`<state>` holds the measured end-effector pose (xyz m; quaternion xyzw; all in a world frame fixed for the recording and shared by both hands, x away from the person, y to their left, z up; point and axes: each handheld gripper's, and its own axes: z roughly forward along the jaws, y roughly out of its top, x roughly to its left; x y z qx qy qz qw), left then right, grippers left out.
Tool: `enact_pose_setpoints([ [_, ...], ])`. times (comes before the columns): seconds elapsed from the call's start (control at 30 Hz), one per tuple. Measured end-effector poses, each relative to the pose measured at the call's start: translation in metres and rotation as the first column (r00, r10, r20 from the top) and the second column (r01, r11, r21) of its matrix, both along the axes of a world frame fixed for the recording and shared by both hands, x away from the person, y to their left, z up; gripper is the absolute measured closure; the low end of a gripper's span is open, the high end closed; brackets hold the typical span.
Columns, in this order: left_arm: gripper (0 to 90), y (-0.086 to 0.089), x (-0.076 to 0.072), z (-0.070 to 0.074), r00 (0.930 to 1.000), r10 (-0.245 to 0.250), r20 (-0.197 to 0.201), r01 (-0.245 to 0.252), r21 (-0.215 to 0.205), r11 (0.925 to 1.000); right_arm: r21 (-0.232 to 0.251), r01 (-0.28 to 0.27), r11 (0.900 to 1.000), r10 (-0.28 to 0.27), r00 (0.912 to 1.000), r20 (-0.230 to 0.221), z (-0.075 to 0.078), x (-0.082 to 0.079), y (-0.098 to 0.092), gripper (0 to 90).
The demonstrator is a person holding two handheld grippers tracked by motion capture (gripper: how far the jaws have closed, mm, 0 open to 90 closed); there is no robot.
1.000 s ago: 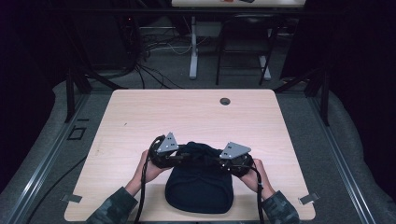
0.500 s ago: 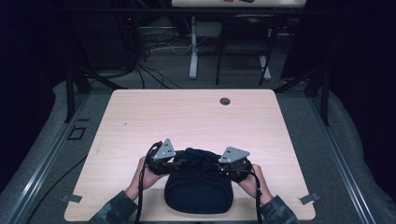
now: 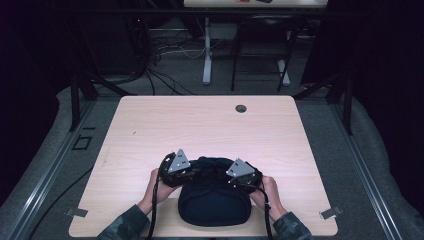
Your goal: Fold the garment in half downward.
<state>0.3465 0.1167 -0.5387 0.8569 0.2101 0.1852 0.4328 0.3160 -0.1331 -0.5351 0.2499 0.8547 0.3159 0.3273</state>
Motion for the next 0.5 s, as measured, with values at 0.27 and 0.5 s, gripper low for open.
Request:
enact_pose_setpoints([
  [0.27,54.9,0.007,-0.009,0.008,0.9952,-0.027,-0.094,0.023,-0.047,0.9986,0.051,-0.030,0.998,0.036,0.9914,-0.126,0.008,-0.011,-0.006,62.3],
  [0.5,42.9,0.022,-0.025,0.016,0.9852,-0.061,-0.160,0.041,-0.123,0.9915,0.113,-0.078,0.991,0.100,0.9738,-0.204,0.016,-0.024,-0.017,55.3],
])
